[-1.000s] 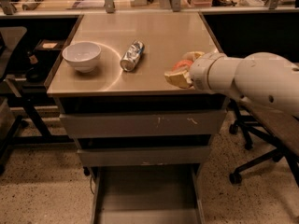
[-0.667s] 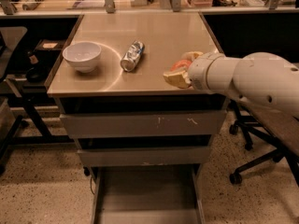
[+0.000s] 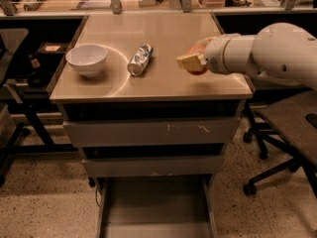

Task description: Pick apple from bottom drawer and place on counter

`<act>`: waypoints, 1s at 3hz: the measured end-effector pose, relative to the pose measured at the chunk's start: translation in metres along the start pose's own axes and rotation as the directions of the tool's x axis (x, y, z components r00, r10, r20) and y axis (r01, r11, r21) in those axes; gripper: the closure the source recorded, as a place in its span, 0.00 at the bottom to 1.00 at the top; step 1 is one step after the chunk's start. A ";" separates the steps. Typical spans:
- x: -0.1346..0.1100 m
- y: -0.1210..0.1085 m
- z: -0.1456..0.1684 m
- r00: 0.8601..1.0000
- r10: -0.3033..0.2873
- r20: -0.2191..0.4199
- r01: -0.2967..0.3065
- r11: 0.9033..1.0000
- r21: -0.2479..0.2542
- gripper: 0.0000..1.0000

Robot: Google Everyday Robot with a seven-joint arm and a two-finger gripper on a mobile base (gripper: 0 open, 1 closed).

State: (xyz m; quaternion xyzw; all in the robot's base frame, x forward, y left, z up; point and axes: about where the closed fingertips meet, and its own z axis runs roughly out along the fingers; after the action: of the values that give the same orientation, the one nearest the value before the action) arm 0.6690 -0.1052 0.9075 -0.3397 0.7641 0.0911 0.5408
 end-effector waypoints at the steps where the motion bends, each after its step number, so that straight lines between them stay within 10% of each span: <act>1: 0.000 -0.018 0.021 0.999 0.040 -0.036 -0.041 0.999 -0.027 1.00; 3: 0.007 -0.036 0.058 0.990 0.088 -0.111 -0.100 0.989 -0.110 1.00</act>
Offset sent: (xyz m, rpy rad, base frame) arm 0.0751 -0.0098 -0.0284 0.0334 0.2133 0.0238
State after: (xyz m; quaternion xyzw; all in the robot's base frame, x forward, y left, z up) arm 0.7344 -0.1062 0.8863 -0.3382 0.8004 0.1425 0.4740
